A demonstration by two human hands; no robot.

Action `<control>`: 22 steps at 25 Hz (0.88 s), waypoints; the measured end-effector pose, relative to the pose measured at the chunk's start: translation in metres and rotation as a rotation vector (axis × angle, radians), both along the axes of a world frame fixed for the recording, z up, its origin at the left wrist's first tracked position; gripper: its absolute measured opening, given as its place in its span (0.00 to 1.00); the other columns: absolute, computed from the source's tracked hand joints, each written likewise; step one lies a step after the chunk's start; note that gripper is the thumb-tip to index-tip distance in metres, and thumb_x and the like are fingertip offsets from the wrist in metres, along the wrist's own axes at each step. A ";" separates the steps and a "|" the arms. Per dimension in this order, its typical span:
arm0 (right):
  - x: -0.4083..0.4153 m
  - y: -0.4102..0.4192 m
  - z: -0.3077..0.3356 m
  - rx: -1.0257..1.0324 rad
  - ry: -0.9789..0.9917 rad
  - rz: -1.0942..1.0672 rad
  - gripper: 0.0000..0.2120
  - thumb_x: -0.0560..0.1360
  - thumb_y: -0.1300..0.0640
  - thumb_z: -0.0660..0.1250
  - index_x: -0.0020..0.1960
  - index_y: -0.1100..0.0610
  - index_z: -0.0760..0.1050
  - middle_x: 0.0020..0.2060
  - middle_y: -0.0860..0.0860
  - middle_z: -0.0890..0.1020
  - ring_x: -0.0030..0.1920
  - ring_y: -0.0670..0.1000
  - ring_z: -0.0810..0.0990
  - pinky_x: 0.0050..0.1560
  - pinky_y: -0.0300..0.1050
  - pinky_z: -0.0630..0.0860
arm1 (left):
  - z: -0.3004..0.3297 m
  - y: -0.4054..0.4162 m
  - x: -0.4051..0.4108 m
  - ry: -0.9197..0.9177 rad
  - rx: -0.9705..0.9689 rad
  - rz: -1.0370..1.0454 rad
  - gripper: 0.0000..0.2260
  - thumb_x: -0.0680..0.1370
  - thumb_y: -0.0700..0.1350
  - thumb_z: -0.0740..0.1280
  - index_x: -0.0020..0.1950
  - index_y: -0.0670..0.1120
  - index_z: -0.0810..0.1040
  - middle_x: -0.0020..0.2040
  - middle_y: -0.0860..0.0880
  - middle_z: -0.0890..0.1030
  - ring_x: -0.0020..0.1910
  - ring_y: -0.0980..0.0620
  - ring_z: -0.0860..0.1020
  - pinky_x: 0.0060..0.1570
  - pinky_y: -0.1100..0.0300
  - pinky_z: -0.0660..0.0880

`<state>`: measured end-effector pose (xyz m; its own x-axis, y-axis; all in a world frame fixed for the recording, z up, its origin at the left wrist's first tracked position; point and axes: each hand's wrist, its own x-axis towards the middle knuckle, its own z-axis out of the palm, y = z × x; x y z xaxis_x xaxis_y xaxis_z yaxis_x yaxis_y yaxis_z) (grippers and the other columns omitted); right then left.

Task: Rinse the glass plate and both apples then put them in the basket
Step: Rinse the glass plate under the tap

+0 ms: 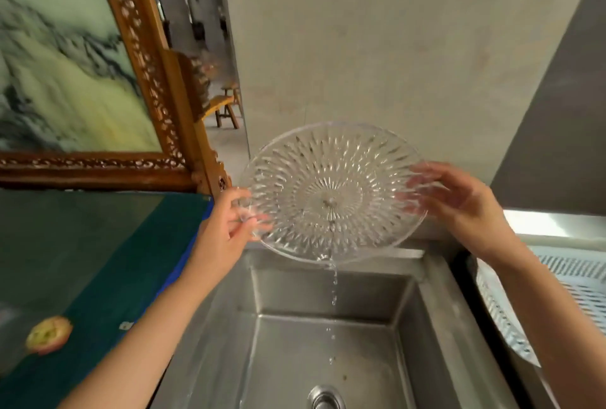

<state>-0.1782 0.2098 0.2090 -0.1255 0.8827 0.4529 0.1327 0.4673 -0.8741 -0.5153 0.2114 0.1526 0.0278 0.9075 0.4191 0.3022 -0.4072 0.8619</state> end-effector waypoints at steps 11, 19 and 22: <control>0.022 -0.043 0.042 0.014 0.151 -0.025 0.18 0.70 0.77 0.64 0.53 0.59 0.75 0.48 0.62 0.77 0.45 0.50 0.85 0.51 0.46 0.82 | 0.063 -0.032 0.032 0.160 0.261 0.110 0.16 0.76 0.34 0.63 0.62 0.45 0.69 0.56 0.43 0.79 0.48 0.63 0.81 0.45 0.70 0.76; 0.073 -0.067 -0.016 -0.187 0.321 -0.089 0.13 0.67 0.74 0.69 0.45 0.60 0.79 0.39 0.52 0.86 0.43 0.53 0.85 0.46 0.46 0.83 | 0.026 -0.036 0.079 0.148 0.085 0.007 0.17 0.77 0.34 0.62 0.62 0.48 0.69 0.47 0.46 0.83 0.46 0.59 0.83 0.43 0.73 0.76; 0.108 -0.082 -0.033 -0.272 0.302 -0.187 0.15 0.66 0.68 0.71 0.52 0.58 0.80 0.43 0.53 0.86 0.45 0.55 0.85 0.46 0.50 0.83 | 0.021 -0.023 0.116 0.065 -0.145 -0.219 0.21 0.77 0.34 0.62 0.64 0.55 0.68 0.45 0.48 0.84 0.39 0.53 0.85 0.34 0.65 0.80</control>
<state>-0.0704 0.1273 0.1764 0.1498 0.9697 0.1931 -0.0873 0.2075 -0.9743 -0.3991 0.1888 0.1736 0.2528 0.9274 0.2756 0.2774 -0.3424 0.8977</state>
